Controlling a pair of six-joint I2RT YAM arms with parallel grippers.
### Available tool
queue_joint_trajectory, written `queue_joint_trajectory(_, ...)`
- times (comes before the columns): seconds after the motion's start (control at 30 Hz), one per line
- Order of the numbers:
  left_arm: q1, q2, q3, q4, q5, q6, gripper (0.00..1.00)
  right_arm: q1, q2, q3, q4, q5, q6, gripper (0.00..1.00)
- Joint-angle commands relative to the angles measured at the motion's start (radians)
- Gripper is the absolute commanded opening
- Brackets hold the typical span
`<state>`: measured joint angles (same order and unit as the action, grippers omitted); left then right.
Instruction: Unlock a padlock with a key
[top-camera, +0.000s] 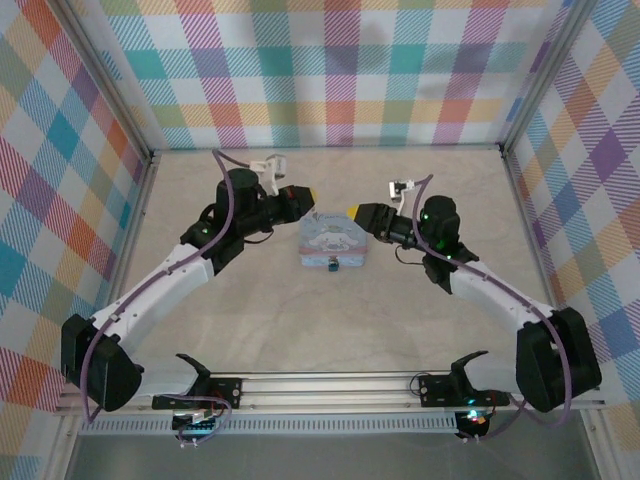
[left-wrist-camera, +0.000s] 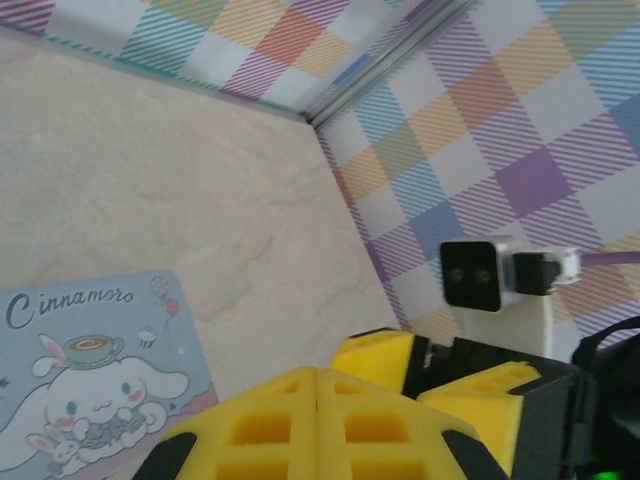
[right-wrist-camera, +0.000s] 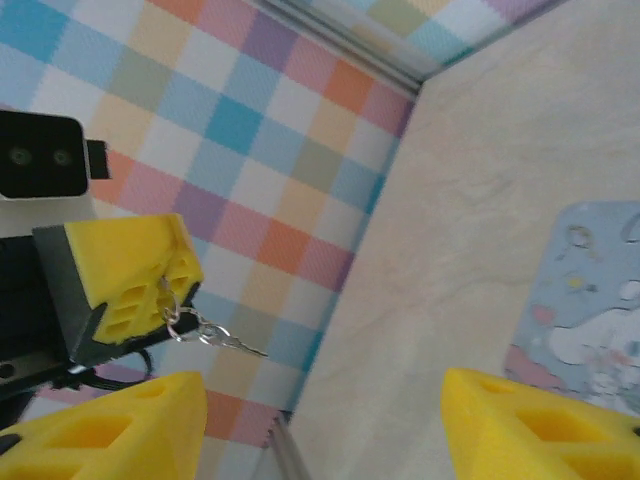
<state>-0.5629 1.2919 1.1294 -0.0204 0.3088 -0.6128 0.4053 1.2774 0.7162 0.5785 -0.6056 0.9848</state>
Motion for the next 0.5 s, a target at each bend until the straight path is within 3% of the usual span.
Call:
queue_joint_trajectory(0.0,-0.016,-0.033,-0.024,0.129,-0.016,-0.04,0.0,0.008,0.025,-0.03,0.387,-0.048,0.217,0.61)
queue_joint_trajectory(0.13,-0.032,-0.041,-0.042,0.172,-0.027,-0.069,0.0,0.034,0.08,-0.044,0.565,-0.02,0.305,0.57)
queue_joint_trajectory(0.47,-0.058,-0.045,-0.063,0.238,-0.01,-0.13,0.0,0.124,0.119,0.019,0.589,-0.011,0.27,0.52)
